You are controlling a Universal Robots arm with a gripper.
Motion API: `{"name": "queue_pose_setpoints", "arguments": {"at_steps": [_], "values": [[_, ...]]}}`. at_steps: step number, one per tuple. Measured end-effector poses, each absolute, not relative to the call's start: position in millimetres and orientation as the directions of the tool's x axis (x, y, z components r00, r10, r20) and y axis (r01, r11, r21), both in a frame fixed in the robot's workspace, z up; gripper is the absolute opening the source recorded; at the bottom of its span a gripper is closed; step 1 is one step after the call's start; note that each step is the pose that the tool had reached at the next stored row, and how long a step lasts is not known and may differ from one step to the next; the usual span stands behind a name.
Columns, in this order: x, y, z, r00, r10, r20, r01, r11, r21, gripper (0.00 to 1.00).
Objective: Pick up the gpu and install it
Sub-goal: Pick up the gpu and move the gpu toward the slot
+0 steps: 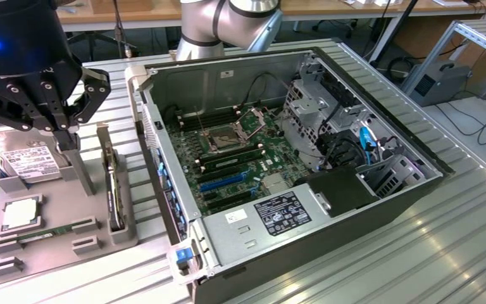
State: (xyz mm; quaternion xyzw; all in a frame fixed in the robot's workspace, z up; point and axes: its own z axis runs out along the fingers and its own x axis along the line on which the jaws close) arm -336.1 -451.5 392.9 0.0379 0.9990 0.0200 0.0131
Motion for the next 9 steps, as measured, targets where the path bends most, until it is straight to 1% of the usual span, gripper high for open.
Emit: {"name": "queue_pose_setpoints", "arguments": {"at_steps": [6, 9], "values": [[-336.1, -451.5, 392.9, -0.997, 0.076, -0.025, 0.075, 0.996, 0.041, 0.11], [-336.1, -451.5, 392.9, -0.997, 0.076, -0.025, 0.075, 0.996, 0.041, 0.29]]}}
